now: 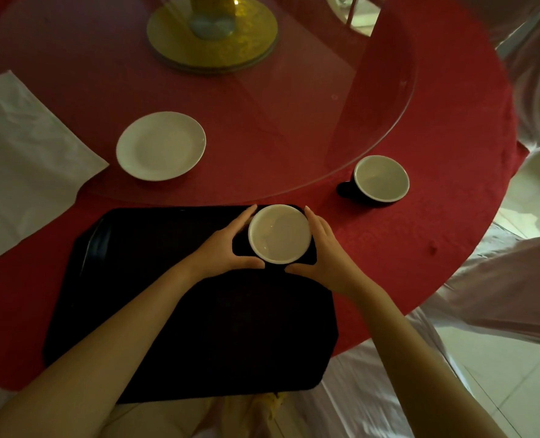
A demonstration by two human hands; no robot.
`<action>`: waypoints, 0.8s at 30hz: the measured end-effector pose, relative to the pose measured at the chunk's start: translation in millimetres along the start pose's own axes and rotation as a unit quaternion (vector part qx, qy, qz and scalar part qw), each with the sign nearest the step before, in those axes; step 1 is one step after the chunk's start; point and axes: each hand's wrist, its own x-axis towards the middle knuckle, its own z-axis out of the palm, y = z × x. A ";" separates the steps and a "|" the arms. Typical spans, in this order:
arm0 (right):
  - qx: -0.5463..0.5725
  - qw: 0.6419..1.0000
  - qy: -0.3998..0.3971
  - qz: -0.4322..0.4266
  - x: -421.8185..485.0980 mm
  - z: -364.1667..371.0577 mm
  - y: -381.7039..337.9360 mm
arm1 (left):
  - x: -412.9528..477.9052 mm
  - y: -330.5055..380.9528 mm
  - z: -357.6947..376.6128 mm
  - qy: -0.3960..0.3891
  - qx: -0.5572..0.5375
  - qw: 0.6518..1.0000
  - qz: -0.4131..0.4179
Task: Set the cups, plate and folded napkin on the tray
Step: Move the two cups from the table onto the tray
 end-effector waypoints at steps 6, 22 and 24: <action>0.034 0.988 0.152 0.002 -21.7 -39.5 18.0 | -0.9 36.7 -16.9 0.063 -0.101 0.992 0.045; 0.065 0.963 0.203 0.167 1.9 -140.1 96.9 | 156.6 106.7 77.0 0.050 0.157 0.985 0.045; 0.092 0.963 0.192 0.167 8.6 -142.9 99.2 | 170.3 105.9 80.6 0.043 0.163 0.985 0.038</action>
